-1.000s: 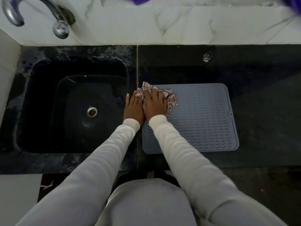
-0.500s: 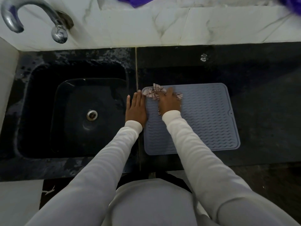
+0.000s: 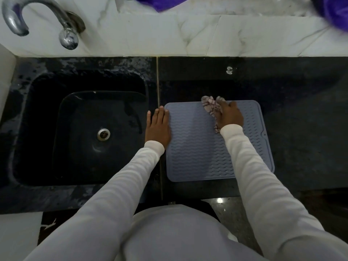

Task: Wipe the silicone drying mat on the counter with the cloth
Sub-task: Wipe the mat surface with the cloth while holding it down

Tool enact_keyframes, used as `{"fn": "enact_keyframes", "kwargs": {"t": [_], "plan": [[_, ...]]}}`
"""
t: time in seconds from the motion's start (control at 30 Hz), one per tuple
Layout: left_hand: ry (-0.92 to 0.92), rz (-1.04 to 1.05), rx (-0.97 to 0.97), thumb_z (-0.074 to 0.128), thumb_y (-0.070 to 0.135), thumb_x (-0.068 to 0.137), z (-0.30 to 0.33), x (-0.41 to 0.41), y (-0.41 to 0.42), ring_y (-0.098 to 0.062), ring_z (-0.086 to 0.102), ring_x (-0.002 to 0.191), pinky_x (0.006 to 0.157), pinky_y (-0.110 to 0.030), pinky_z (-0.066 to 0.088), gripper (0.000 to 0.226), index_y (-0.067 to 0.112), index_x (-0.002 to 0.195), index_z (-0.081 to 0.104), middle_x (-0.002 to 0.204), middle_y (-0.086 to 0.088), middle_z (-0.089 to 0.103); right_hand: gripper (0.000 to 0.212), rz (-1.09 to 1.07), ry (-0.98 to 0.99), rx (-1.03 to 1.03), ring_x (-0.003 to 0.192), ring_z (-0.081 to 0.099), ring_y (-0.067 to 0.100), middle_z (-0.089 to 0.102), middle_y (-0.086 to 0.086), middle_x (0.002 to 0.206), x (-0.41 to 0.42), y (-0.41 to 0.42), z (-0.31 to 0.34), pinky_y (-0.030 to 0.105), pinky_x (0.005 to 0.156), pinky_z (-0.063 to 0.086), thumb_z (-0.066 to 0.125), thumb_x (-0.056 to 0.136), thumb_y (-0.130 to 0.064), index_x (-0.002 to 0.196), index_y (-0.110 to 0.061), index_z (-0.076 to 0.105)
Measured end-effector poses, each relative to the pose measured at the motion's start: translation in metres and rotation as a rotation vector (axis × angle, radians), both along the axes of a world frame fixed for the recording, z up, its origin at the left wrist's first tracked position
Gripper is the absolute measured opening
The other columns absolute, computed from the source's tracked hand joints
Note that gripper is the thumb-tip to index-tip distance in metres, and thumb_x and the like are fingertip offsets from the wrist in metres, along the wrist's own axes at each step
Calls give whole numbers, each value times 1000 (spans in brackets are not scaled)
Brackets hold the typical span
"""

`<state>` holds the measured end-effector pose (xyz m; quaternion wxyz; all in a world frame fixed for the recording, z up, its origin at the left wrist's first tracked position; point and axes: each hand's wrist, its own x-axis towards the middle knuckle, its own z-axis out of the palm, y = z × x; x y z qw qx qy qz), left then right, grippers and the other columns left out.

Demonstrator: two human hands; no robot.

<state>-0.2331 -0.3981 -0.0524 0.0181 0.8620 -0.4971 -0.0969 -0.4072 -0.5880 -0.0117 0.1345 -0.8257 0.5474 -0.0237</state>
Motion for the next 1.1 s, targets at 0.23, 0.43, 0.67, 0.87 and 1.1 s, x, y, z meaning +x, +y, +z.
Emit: {"fn": "enact_keyframes", "kwargs": {"t": [0.23,0.43,0.67,0.87,1.1], "plan": [[-52,-78,-29,23,33,90,4,10,1,-32,32,142,122,-54,3,66,9,151,30,155,-14,34,43,347,126,-103,121,39,38,44,13,133,106,80,-5,55,101,31,49,90,-34,132,-25,51],[-93,-99,-17,24,31,94,-2,13,5,-30,31,143,121,-56,2,63,8,153,27,156,-14,32,38,306,279,-118,131,31,40,39,12,139,101,63,-15,57,98,36,49,94,-23,132,-27,51],[-100,-104,10,7,34,92,0,10,5,-31,26,146,121,-55,-5,69,8,155,16,159,-15,25,37,123,413,-157,113,46,41,42,15,135,32,-10,-7,53,90,41,47,96,-23,133,-25,50],[-89,-86,-26,12,32,96,-3,7,4,-33,27,145,121,-54,-1,64,7,155,18,158,-16,27,41,-32,363,23,113,49,42,43,15,129,-8,-31,17,52,91,44,53,92,-34,133,-30,49],[-45,-60,-63,23,30,103,-9,6,4,-32,24,146,122,-52,-2,57,9,155,18,160,-14,24,36,72,27,98,103,59,38,58,15,119,12,25,74,42,82,46,49,92,-39,124,-23,53]]}}
